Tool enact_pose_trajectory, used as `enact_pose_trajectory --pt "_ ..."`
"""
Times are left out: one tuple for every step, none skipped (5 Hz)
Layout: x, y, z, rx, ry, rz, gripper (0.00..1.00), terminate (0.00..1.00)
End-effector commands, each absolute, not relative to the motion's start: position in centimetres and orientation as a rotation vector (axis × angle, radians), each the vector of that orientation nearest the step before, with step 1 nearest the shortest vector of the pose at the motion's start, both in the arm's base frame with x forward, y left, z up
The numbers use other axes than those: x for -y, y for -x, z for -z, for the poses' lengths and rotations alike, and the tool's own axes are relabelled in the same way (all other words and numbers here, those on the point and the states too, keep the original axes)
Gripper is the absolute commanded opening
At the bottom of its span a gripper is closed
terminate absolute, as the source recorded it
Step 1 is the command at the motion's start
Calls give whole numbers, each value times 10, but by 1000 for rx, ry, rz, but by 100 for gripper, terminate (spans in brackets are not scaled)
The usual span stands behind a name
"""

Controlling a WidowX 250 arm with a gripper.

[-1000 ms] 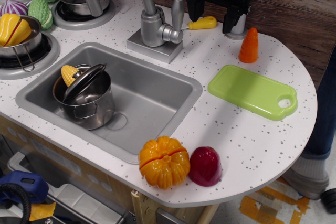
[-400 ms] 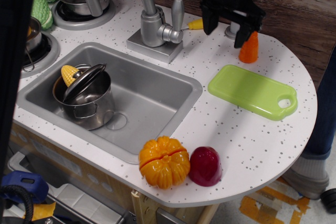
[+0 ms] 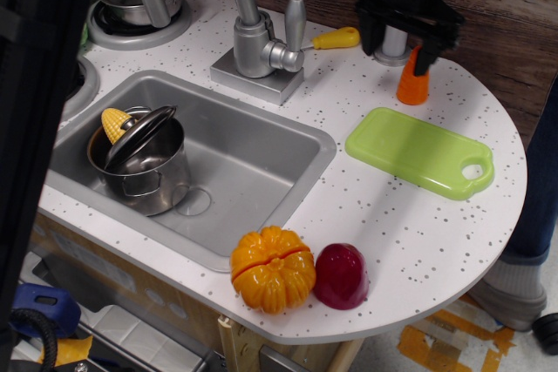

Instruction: Put carrot on cutting board

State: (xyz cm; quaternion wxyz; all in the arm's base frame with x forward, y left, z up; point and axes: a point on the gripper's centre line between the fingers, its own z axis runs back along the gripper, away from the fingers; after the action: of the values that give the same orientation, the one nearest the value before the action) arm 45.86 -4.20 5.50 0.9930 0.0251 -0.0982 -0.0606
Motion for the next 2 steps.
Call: enact_pose_trajectory --pt "47 -473 -80 290 -16 127 100 0" --pt "47 -476 -75 302 -15 135 100 0"
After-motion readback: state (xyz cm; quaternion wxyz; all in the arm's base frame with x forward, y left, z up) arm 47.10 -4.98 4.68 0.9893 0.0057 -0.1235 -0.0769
